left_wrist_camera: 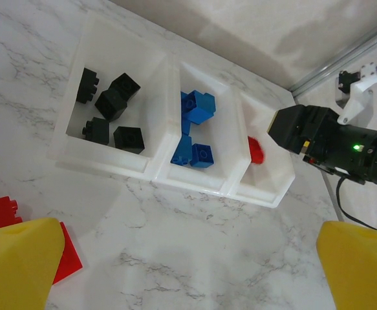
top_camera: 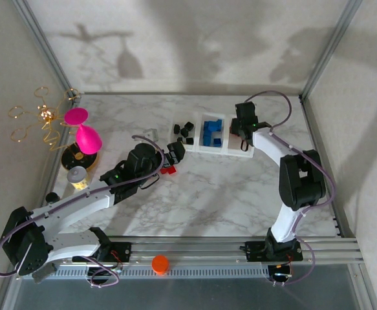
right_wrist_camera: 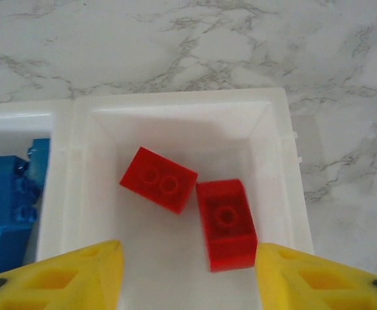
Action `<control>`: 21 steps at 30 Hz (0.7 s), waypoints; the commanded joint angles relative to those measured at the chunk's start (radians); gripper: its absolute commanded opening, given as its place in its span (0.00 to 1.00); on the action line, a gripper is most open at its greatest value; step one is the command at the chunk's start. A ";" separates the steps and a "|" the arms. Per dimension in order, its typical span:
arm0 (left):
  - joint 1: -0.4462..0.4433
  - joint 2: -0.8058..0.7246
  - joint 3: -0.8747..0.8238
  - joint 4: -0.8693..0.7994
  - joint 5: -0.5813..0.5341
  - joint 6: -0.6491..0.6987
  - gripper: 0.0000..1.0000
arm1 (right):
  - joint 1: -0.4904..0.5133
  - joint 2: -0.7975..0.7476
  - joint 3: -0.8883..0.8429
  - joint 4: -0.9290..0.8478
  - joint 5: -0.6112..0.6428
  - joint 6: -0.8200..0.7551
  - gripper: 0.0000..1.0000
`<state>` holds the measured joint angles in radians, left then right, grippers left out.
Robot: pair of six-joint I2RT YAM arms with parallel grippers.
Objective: Sort the legos into containers by color
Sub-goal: Place the lego in the container, then pick up the lego from the center of the table.
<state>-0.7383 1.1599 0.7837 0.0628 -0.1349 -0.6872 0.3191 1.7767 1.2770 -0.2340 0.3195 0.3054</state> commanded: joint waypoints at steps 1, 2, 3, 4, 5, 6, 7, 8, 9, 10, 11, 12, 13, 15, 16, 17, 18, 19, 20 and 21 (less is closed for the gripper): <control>-0.007 -0.030 0.028 -0.021 -0.032 0.020 1.00 | 0.043 -0.095 -0.011 -0.031 0.017 -0.010 0.58; -0.006 -0.039 0.024 -0.026 -0.035 0.019 1.00 | 0.060 -0.115 -0.029 -0.028 -0.003 -0.008 0.60; -0.006 -0.047 0.020 -0.029 -0.038 0.018 1.00 | 0.071 -0.128 -0.042 -0.026 -0.024 -0.006 0.60; -0.007 -0.056 0.013 -0.034 -0.042 0.018 0.99 | 0.089 -0.138 -0.053 -0.035 -0.030 0.003 0.62; -0.006 -0.067 0.007 -0.041 -0.048 0.018 1.00 | 0.107 -0.149 -0.063 -0.046 -0.031 0.016 0.63; -0.006 -0.077 0.002 -0.049 -0.054 0.016 1.00 | 0.127 -0.158 -0.073 -0.048 -0.041 0.018 0.63; -0.006 -0.088 -0.002 -0.061 -0.061 0.012 0.99 | 0.149 -0.169 -0.087 -0.049 -0.050 0.023 0.63; -0.006 -0.099 -0.007 -0.075 -0.071 0.007 1.00 | 0.174 -0.179 -0.096 -0.051 -0.060 0.032 0.64; -0.006 -0.110 -0.013 -0.086 -0.075 0.003 1.00 | 0.193 -0.188 -0.106 -0.052 -0.068 0.037 0.64; -0.005 -0.126 -0.023 -0.093 -0.081 -0.001 0.99 | 0.222 -0.200 -0.120 -0.046 -0.075 0.047 0.65; -0.006 -0.144 -0.035 -0.100 -0.089 -0.007 1.00 | 0.248 -0.208 -0.133 -0.039 -0.085 0.060 0.66; -0.006 -0.159 -0.045 -0.106 -0.095 -0.014 1.00 | 0.268 -0.213 -0.143 -0.036 -0.092 0.072 0.67; -0.005 -0.176 -0.055 -0.120 -0.105 -0.023 0.99 | 0.292 -0.214 -0.147 -0.034 -0.102 0.089 0.68; -0.004 -0.208 -0.070 -0.156 -0.122 -0.037 1.00 | 0.343 -0.202 -0.146 -0.032 -0.107 0.116 0.69; -0.006 -0.229 -0.078 -0.173 -0.132 -0.043 0.99 | 0.370 -0.191 -0.145 -0.029 -0.099 0.124 0.71; -0.006 -0.248 -0.089 -0.188 -0.143 -0.049 1.00 | 0.410 -0.179 -0.143 -0.022 -0.092 0.135 0.72; -0.006 -0.265 -0.100 -0.202 -0.154 -0.056 1.00 | 0.431 -0.169 -0.145 -0.013 -0.096 0.147 0.73; -0.006 -0.285 -0.112 -0.219 -0.170 -0.064 1.00 | 0.452 -0.156 -0.144 0.002 -0.109 0.160 0.73; -0.004 -0.302 -0.120 -0.243 -0.187 -0.077 1.00 | 0.474 -0.141 -0.143 0.015 -0.120 0.176 0.74; -0.004 -0.319 -0.126 -0.262 -0.199 -0.087 1.00 | 0.494 -0.128 -0.142 0.024 -0.127 0.183 0.75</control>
<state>-0.7383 0.8822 0.6811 -0.1127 -0.2638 -0.7353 0.7685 1.6066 1.1381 -0.2382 0.2199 0.4301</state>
